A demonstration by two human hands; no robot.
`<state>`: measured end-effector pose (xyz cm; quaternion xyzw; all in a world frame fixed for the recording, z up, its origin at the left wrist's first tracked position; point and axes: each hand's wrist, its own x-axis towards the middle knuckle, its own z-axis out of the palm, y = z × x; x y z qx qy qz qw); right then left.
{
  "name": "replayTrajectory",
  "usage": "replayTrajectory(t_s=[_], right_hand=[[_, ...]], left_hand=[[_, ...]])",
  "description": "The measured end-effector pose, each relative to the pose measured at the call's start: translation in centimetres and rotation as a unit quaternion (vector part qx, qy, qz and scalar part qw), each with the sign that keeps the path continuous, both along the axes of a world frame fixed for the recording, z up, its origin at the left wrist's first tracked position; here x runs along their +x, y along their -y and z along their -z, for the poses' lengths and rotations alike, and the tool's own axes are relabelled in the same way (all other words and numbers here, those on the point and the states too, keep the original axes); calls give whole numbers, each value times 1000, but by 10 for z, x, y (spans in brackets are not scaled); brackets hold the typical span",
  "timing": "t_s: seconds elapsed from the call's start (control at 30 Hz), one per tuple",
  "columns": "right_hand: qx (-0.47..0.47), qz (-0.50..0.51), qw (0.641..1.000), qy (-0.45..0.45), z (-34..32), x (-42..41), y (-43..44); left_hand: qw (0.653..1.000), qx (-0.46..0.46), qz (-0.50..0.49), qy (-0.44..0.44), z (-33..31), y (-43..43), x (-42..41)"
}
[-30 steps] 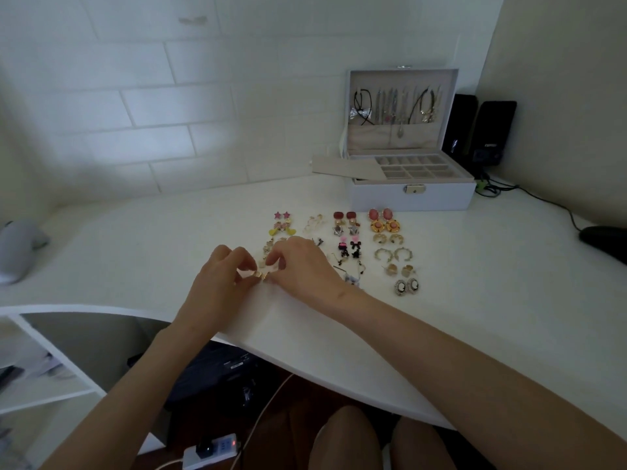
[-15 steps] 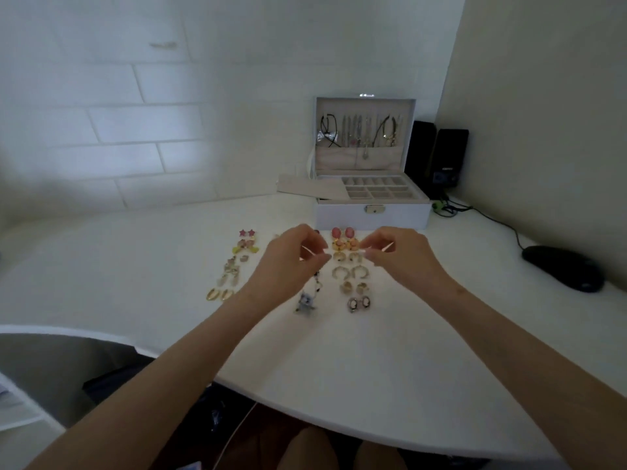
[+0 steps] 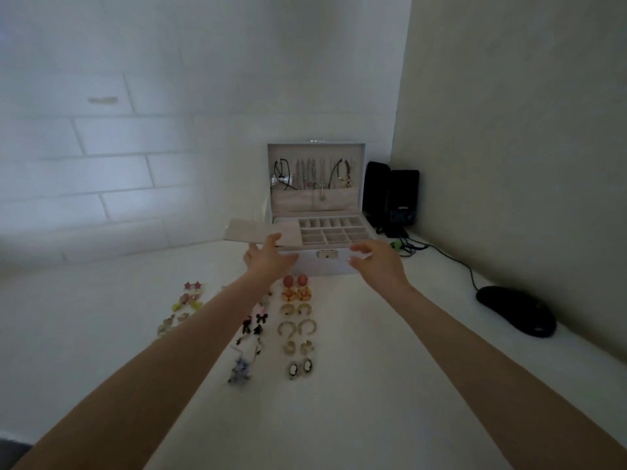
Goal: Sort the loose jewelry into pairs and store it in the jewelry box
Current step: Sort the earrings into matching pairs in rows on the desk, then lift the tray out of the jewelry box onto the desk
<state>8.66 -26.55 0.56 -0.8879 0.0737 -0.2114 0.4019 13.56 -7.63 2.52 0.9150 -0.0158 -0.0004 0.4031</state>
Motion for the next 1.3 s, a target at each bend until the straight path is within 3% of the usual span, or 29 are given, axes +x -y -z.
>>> replayTrajectory(t_s=[0.2, 0.33, 0.53, 0.67, 0.77, 1.03, 1.2, 1.3], right_hand=[[-61, -12, 998, 4, 5, 29, -3], [-65, 2, 997, 33, 10, 37, -4], [-78, 6, 995, 59, 7, 42, -3], [-88, 0, 995, 49, 6, 48, 1], [-92, 4, 995, 46, 3, 52, 3], [-215, 12, 974, 64, -1, 61, -3], [-193, 24, 977, 85, -6, 62, -6], [-140, 28, 987, 79, -7, 64, -8]], left_hand=[[996, -4, 10, 85, 9, 13, 12], [992, 40, 33, 112, 14, 24, 17], [989, -40, 1, 140, 9, 36, 23], [978, -172, -12, 116, 5, 38, 30], [971, -198, -1, 131, -3, 38, 27], [963, -182, 8, 200, -20, 41, 25], [960, -103, 5, 262, -12, 37, 21], [941, -236, -79, 229, -11, 30, 21]])
